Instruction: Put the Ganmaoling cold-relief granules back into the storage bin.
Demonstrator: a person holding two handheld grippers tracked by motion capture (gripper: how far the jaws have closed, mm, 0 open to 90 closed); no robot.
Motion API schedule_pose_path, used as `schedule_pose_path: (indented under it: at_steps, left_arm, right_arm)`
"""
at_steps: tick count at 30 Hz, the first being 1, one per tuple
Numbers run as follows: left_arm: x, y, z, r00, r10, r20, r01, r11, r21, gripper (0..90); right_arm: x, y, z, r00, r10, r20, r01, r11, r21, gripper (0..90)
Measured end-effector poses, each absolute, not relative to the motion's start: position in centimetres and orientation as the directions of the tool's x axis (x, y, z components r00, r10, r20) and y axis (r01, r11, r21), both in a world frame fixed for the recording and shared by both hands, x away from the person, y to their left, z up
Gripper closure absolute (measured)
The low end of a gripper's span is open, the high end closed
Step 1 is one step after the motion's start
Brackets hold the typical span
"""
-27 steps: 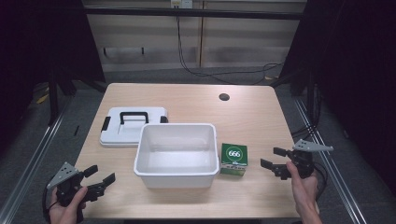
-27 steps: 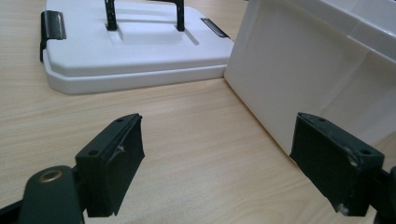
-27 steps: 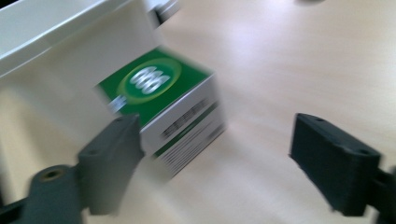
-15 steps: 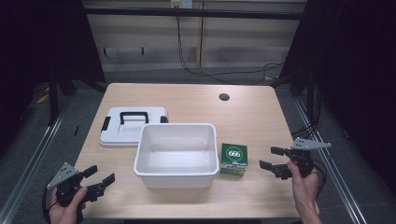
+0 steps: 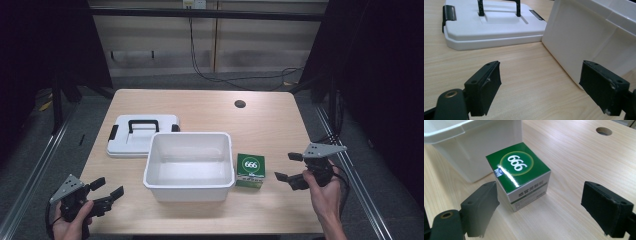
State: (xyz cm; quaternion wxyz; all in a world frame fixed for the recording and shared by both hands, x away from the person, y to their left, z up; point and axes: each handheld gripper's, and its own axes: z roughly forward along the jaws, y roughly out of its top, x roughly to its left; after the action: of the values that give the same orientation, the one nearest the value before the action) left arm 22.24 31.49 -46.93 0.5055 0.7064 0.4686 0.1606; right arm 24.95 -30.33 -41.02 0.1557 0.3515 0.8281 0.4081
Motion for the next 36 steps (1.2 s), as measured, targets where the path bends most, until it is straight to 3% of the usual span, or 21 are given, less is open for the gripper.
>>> schedule_pose_path:
  at_steps: [10,19,24,29,36]
  left_arm:
    - [22.3,31.5,-46.9,0.507,0.826,-0.245,0.498,-0.049,0.866,16.7]
    - [22.3,31.5,-47.0,0.506,0.826,-0.247,0.499,-0.047,0.865,16.7]
    - [22.3,31.6,-47.0,0.505,0.827,-0.246,0.502,-0.050,0.863,16.7]
    - [22.3,31.5,-47.0,0.509,0.825,-0.245,0.502,-0.053,0.864,16.7]
    - [22.3,31.5,-47.0,0.506,0.826,-0.247,0.501,-0.049,0.864,16.7]
  right_arm:
    - [25.3,-29.2,-38.7,-0.757,0.654,-0.002,0.431,0.501,0.751,13.1]
    - [27.8,-27.4,-36.2,-0.801,0.598,-0.031,0.401,0.574,0.714,13.3]
    - [28.8,-26.5,-35.6,-0.816,0.574,-0.066,0.381,0.622,0.685,13.1]
    - [29.7,-25.5,-35.9,-0.842,0.538,-0.036,0.375,0.632,0.678,13.2]
    - [31.6,-23.4,-35.8,-0.882,0.468,-0.053,0.354,0.732,0.582,13.6]
